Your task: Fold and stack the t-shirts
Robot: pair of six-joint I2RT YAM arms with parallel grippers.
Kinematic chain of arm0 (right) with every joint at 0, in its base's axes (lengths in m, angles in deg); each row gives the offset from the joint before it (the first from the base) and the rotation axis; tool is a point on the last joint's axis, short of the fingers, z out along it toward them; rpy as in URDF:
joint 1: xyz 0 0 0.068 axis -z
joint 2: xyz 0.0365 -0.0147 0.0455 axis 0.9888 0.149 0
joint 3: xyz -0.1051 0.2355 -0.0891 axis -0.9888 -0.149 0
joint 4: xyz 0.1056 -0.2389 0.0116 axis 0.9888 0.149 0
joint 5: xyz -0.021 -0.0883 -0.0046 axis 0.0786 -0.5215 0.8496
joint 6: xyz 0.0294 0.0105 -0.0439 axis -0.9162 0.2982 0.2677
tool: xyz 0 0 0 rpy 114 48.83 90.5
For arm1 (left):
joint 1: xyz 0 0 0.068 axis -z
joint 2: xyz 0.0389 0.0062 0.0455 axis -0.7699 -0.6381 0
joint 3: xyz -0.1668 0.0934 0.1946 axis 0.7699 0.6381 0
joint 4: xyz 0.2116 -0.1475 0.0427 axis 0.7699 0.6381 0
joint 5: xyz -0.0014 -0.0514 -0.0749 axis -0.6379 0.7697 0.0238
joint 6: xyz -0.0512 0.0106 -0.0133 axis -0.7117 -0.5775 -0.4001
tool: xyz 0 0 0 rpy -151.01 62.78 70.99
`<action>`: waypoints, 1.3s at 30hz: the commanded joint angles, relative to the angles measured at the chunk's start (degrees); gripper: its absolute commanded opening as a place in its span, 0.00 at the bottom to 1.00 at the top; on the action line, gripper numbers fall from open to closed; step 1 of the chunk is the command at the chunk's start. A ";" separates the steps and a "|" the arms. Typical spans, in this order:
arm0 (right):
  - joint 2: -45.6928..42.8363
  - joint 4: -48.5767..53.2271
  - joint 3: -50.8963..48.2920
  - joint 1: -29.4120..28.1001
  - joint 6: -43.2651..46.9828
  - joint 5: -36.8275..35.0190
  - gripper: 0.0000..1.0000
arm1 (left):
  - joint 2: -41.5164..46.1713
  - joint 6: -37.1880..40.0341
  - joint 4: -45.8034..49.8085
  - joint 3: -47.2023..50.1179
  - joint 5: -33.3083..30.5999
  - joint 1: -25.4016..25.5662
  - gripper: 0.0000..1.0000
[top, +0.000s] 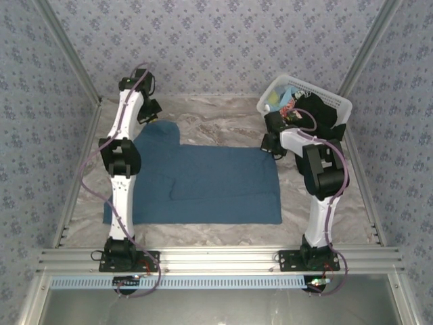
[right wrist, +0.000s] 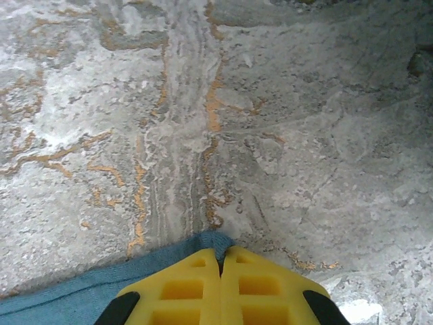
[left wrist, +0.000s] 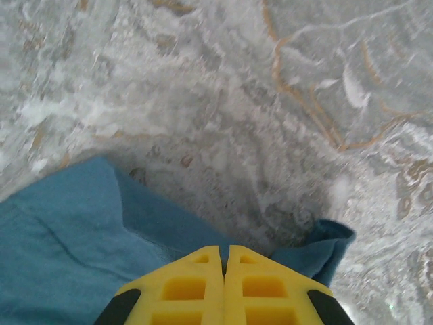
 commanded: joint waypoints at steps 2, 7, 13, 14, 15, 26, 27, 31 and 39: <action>-5.37 -2.02 -1.94 -1.16 4.65 -0.74 0.00 | 11.42 1.37 3.05 10.07 -1.29 -0.27 0.00; -9.56 -1.75 -4.94 -2.52 7.34 -1.90 0.00 | 26.52 0.03 -0.85 31.94 -0.16 -2.12 0.00; -14.92 1.24 -8.59 -4.11 6.81 -3.42 0.00 | 43.85 -2.45 -4.43 54.32 2.51 -6.23 0.00; -15.83 1.70 -10.25 -4.18 6.24 -3.42 0.00 | 46.18 -2.58 -4.30 56.25 2.15 -6.58 0.00; -16.78 2.12 -11.29 -4.23 5.83 -3.35 0.00 | 48.55 -2.65 -4.07 58.25 1.86 -6.83 0.00; -26.62 5.07 -22.58 -5.62 3.86 -1.20 0.00 | 65.58 -3.63 0.10 72.00 -2.47 -9.30 0.00; -27.24 5.68 -22.98 -5.97 3.86 -1.21 0.00 | 66.24 -3.44 0.23 72.58 -2.63 -9.42 0.00; -29.68 8.36 -24.81 -7.26 3.78 -1.12 0.00 | 68.40 -2.49 1.28 73.83 -4.69 -9.43 0.00; -33.29 11.24 -28.41 -10.14 3.36 -1.05 0.00 | 73.03 -2.44 3.09 78.66 -8.62 -9.43 0.00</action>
